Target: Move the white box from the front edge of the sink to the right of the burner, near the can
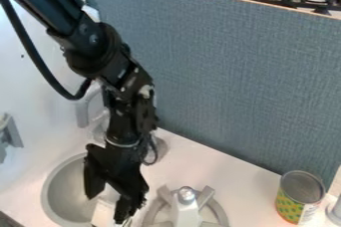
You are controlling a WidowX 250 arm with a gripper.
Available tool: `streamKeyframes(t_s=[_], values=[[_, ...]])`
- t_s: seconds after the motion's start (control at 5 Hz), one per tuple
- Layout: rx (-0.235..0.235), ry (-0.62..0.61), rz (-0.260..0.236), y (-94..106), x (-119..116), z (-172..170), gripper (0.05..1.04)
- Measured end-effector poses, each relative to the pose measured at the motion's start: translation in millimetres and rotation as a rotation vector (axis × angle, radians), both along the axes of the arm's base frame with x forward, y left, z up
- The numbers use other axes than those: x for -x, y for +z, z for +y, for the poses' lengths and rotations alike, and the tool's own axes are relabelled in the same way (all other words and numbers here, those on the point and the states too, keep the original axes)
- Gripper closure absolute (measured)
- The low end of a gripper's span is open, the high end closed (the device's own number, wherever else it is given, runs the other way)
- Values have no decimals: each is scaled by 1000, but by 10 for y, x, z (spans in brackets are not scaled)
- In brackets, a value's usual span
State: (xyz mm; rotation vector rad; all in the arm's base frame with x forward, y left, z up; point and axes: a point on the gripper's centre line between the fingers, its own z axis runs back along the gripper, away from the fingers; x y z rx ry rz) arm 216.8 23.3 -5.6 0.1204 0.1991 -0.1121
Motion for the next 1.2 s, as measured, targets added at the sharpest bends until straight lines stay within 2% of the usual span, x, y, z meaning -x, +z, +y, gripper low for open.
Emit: streamKeyframes(t_s=[0.4, 0.8, 1.0, 1.2], values=[[32, 6, -8, -65, 72, 91, 76], [69, 26, -67, -152, 25, 93, 76], [90, 45, -41, -249, 15, 64, 76], [105, 85, -47, -316, -5, 29, 76]])
